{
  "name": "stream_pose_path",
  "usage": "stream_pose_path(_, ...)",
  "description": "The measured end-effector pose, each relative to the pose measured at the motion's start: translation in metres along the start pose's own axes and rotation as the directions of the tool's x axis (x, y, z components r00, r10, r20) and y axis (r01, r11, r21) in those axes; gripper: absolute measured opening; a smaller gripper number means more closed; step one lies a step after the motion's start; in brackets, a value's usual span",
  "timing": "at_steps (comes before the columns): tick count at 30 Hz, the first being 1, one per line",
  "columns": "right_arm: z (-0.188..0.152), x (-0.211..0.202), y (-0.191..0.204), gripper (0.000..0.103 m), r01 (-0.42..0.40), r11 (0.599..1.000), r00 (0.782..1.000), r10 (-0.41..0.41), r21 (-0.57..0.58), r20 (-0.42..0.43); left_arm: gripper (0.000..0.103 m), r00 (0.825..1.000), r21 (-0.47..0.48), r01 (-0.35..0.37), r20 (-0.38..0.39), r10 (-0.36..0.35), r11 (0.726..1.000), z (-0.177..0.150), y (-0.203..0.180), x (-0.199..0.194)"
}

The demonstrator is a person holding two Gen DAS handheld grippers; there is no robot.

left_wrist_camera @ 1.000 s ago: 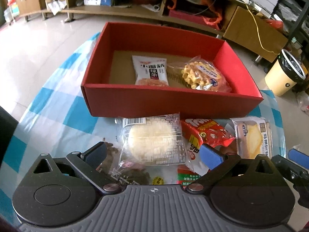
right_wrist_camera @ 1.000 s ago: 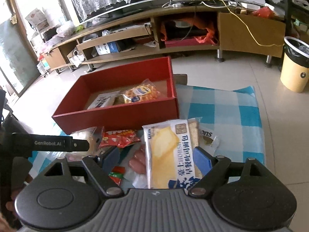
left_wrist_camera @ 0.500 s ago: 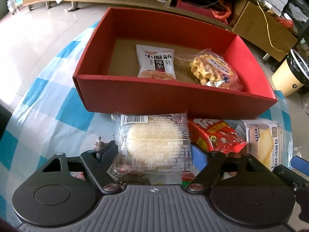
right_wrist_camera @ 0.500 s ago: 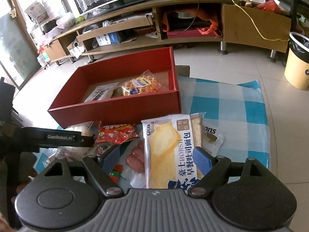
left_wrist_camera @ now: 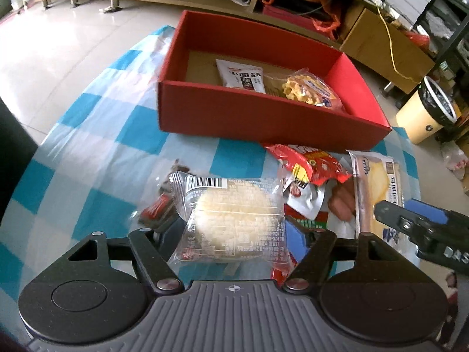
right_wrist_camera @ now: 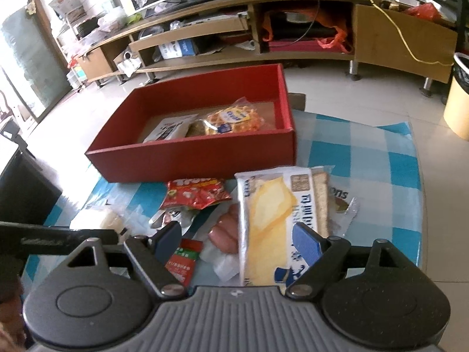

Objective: Organize snacks
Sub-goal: 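Move both tools back over the remaining snacks on the table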

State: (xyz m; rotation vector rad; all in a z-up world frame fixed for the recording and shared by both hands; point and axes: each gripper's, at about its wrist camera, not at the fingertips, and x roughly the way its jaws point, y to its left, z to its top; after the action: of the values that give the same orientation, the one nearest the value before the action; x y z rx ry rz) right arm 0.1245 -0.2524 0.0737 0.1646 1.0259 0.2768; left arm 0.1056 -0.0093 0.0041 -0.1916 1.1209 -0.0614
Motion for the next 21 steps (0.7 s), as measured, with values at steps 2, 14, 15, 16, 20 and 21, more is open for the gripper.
stream_pose_path(2, -0.001, 0.002, 0.003, 0.082, -0.005, 1.0, 1.0, 0.004, -0.01, -0.007, 0.078, 1.0, 0.0, 0.004, 0.01, -0.004, 1.0, -0.005, 0.004, -0.007)
stream_pose_path(14, -0.016, 0.008, 0.037, 0.082, -0.08, 0.993, 0.995, 0.075, -0.086, -0.068, 0.079, 0.999, -0.058, -0.054, -0.009, 0.054, 0.997, -0.038, 0.045, -0.025)
stream_pose_path(15, -0.019, 0.011, 0.042, 0.082, -0.092, 0.991, 0.993, 0.085, -0.095, -0.081, 0.079, 0.998, -0.063, -0.06, -0.012, 0.06, 0.996, -0.041, 0.049, -0.024)
stream_pose_path(16, -0.022, 0.013, 0.046, 0.082, -0.102, 0.99, 0.991, 0.092, -0.102, -0.092, 0.081, 0.997, -0.064, -0.074, -0.01, 0.073, 0.995, -0.043, 0.052, -0.023)
stream_pose_path(20, -0.032, 0.027, 0.06, 0.082, -0.109, 0.988, 0.987, 0.094, -0.107, -0.13, 0.092, 0.997, -0.077, -0.074, -0.011, 0.073, 0.994, -0.047, 0.061, -0.02)
stream_pose_path(21, -0.035, 0.03, 0.063, 0.082, -0.101, 0.989, 0.987, 0.085, -0.11, -0.138, 0.094, 0.997, -0.084, -0.075, -0.013, 0.074, 0.994, -0.048, 0.062, -0.019)
